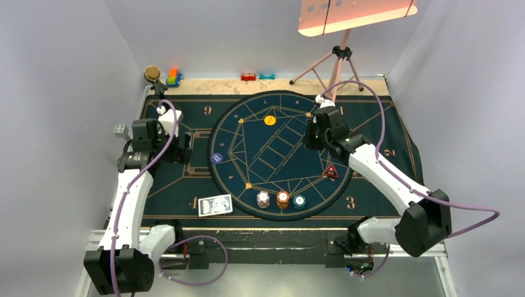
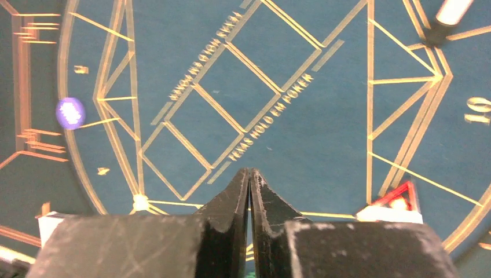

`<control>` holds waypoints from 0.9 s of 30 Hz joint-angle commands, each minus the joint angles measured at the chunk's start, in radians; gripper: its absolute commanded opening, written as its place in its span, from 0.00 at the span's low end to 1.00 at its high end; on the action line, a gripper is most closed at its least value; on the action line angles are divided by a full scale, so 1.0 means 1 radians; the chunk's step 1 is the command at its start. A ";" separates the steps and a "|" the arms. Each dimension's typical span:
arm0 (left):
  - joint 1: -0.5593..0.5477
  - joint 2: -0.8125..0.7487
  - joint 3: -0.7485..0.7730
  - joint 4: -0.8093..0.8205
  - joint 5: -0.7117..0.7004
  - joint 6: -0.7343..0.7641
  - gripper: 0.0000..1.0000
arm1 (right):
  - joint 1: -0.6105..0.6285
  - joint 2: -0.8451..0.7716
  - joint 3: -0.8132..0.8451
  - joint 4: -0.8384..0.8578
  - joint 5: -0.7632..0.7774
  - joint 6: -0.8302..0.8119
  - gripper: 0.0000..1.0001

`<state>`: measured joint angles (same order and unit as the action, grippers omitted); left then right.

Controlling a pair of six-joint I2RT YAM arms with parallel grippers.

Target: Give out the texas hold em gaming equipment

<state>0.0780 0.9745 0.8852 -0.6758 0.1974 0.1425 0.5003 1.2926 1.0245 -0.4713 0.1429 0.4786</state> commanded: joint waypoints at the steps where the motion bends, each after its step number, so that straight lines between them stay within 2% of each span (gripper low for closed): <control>1: 0.007 -0.020 -0.005 0.010 0.016 0.012 1.00 | 0.023 0.012 -0.012 0.150 -0.295 0.005 0.23; 3: 0.007 -0.022 -0.005 0.010 0.017 0.011 1.00 | 0.091 0.020 0.011 0.124 -0.247 -0.008 0.48; 6: 0.008 -0.024 -0.005 0.011 0.014 0.011 1.00 | 0.177 0.039 0.065 0.045 -0.130 -0.027 0.59; 7: 0.007 -0.025 -0.006 0.012 0.012 0.012 1.00 | 0.203 0.046 0.092 0.007 -0.086 -0.034 0.65; 9: 0.007 -0.025 -0.006 0.011 0.013 0.012 1.00 | 0.263 0.040 0.107 -0.015 -0.025 -0.042 0.83; 10: 0.008 -0.024 -0.006 0.013 0.013 0.012 1.00 | 0.288 0.036 0.102 -0.009 -0.022 -0.043 0.86; 13: 0.007 -0.022 -0.006 0.012 0.011 0.012 1.00 | 0.350 0.061 0.111 -0.034 -0.034 -0.047 0.90; 19: 0.008 -0.016 -0.006 0.016 0.010 0.011 1.00 | 0.531 0.145 0.121 -0.096 0.062 -0.057 0.93; 27: 0.008 -0.018 -0.006 0.015 0.008 0.012 1.00 | 0.649 0.260 0.126 -0.114 0.139 -0.046 0.96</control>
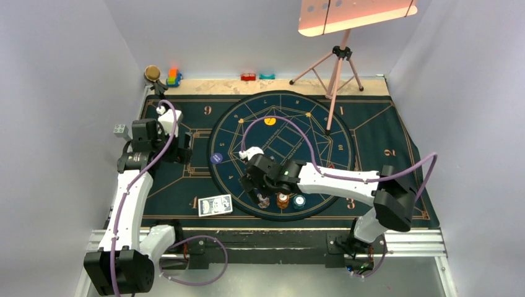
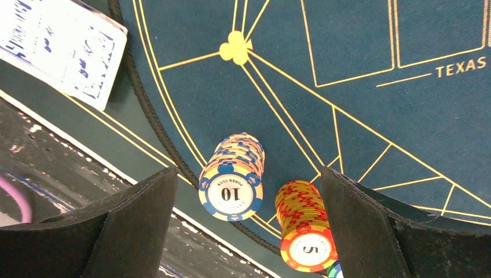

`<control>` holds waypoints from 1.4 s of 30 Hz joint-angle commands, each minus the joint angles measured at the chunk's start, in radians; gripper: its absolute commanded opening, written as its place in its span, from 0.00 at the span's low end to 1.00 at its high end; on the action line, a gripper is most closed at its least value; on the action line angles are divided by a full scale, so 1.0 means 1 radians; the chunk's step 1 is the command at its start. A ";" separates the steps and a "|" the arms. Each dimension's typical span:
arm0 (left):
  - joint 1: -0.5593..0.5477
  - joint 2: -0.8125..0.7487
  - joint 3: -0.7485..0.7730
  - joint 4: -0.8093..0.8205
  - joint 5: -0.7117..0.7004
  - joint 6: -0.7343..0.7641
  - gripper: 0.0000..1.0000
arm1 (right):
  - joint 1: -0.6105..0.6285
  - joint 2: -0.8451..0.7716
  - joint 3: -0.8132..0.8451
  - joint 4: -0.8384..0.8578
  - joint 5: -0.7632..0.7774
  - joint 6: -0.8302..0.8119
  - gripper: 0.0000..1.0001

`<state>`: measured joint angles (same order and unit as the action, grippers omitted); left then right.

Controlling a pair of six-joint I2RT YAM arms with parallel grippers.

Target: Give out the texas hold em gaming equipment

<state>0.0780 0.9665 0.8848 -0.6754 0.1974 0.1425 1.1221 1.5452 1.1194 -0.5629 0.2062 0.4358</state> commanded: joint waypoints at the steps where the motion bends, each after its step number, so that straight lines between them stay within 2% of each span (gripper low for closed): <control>1: 0.007 -0.010 -0.005 0.014 0.007 0.012 1.00 | 0.031 0.018 0.030 -0.023 0.076 -0.003 0.96; 9: 0.007 -0.014 -0.007 0.016 0.003 0.013 1.00 | 0.067 0.053 -0.003 0.003 0.058 0.015 0.97; 18: 0.007 -0.016 -0.007 0.015 -0.005 0.013 1.00 | 0.077 0.070 -0.034 0.015 0.063 0.034 0.75; 28: 0.008 -0.022 -0.010 0.016 -0.013 0.011 1.00 | 0.078 0.070 -0.030 0.016 0.078 0.046 0.45; 31: 0.007 -0.020 -0.010 0.017 -0.013 0.011 1.00 | 0.079 0.059 -0.027 0.008 0.082 0.046 0.33; 42: 0.007 -0.021 -0.010 0.015 -0.010 0.012 1.00 | 0.086 0.033 0.105 -0.094 0.106 0.018 0.27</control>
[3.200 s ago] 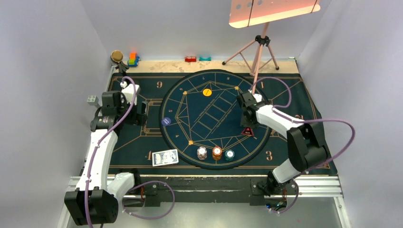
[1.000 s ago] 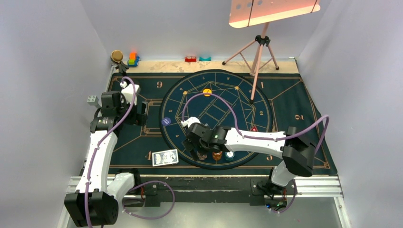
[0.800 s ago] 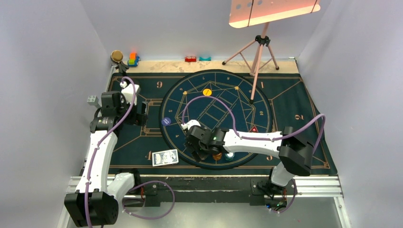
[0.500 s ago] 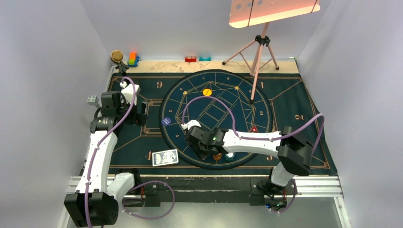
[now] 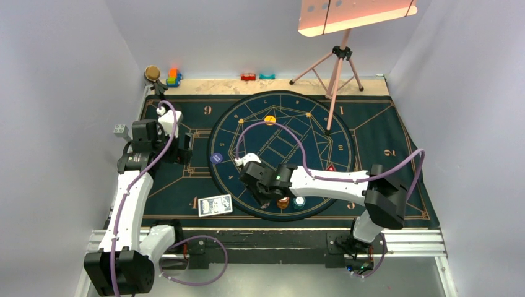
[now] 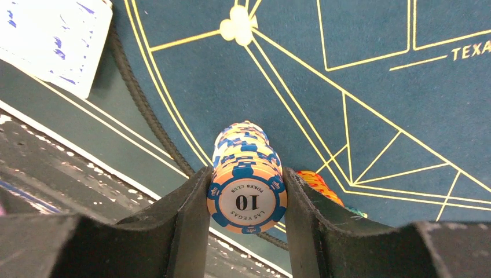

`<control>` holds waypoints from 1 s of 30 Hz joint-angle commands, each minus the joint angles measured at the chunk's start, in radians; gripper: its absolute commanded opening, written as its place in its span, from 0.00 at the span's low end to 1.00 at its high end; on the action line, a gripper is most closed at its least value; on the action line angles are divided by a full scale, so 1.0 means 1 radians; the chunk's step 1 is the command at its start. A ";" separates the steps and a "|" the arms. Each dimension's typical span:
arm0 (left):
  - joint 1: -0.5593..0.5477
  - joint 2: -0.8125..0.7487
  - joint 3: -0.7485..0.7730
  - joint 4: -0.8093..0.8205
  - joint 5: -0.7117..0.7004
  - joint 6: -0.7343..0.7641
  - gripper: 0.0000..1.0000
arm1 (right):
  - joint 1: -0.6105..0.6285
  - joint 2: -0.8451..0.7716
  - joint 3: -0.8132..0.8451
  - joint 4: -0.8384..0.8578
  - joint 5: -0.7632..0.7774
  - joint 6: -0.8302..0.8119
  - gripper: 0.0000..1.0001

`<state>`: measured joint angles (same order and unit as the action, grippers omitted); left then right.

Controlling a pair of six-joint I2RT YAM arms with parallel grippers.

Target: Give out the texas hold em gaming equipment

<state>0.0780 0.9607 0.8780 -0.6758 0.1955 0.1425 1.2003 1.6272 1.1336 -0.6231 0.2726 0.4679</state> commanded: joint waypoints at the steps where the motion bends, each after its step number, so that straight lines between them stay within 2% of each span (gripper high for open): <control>1: 0.008 -0.016 -0.004 0.015 -0.008 0.011 1.00 | 0.007 -0.048 0.103 -0.041 0.044 -0.020 0.27; 7: 0.008 -0.019 -0.001 0.014 -0.006 0.008 1.00 | 0.001 -0.010 0.187 -0.038 0.066 -0.068 0.23; 14: 0.021 -0.005 0.006 0.010 -0.026 -0.006 1.00 | -0.083 0.200 0.369 0.061 -0.003 -0.149 0.24; 21: 0.026 0.009 0.008 0.010 -0.025 -0.011 1.00 | -0.142 0.411 0.567 0.144 -0.098 -0.197 0.29; 30: 0.026 0.016 0.007 0.013 -0.025 -0.014 1.00 | -0.165 0.561 0.651 0.221 -0.156 -0.194 0.33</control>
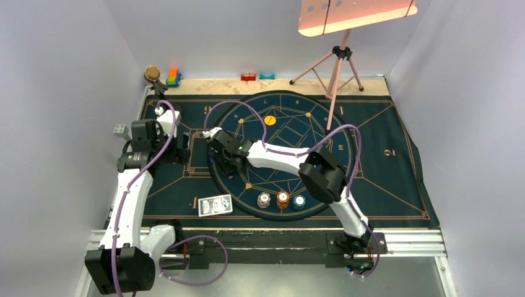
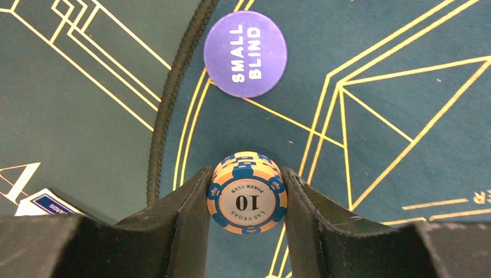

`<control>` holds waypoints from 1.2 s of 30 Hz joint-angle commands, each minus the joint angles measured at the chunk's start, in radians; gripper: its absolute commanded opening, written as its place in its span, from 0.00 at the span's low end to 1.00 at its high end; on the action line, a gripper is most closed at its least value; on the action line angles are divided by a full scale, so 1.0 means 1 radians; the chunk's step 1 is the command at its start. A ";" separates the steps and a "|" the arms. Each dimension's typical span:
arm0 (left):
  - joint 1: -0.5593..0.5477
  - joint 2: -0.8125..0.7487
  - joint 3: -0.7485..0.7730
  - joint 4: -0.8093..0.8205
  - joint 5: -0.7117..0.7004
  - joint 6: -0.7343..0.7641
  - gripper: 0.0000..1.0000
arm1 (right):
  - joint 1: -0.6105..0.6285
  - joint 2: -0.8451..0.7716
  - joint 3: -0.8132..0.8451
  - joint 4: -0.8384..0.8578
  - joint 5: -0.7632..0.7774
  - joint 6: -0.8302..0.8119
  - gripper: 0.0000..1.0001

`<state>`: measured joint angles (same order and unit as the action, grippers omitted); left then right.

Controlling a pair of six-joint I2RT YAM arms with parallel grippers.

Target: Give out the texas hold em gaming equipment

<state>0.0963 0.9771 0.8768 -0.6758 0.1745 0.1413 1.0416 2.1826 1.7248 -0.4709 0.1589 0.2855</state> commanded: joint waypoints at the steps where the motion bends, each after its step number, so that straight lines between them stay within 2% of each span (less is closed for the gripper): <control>1: 0.008 0.000 0.010 0.014 -0.002 -0.012 1.00 | -0.007 0.019 0.069 0.066 -0.045 -0.010 0.34; 4: 0.009 0.001 0.009 0.015 -0.002 -0.011 1.00 | -0.007 0.057 0.099 0.054 -0.060 -0.010 0.43; 8: 0.008 -0.002 0.007 0.015 -0.002 -0.012 1.00 | -0.007 0.079 0.112 0.042 -0.059 -0.012 0.68; 13: 0.008 0.000 0.009 0.015 -0.003 -0.017 1.00 | -0.011 0.053 0.102 0.034 -0.033 -0.019 0.82; 20: 0.008 0.003 0.008 0.016 -0.002 -0.015 1.00 | -0.015 -0.147 -0.002 0.025 0.007 -0.032 0.88; 28: 0.009 0.000 0.006 0.016 -0.003 -0.010 1.00 | -0.008 -0.425 -0.304 -0.015 -0.029 -0.026 0.94; 36: 0.009 0.001 0.004 0.015 0.000 -0.008 1.00 | 0.058 -0.557 -0.524 -0.034 -0.032 0.001 0.97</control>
<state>0.0978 0.9783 0.8768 -0.6754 0.1745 0.1413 1.0702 1.6665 1.2709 -0.4767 0.1375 0.2691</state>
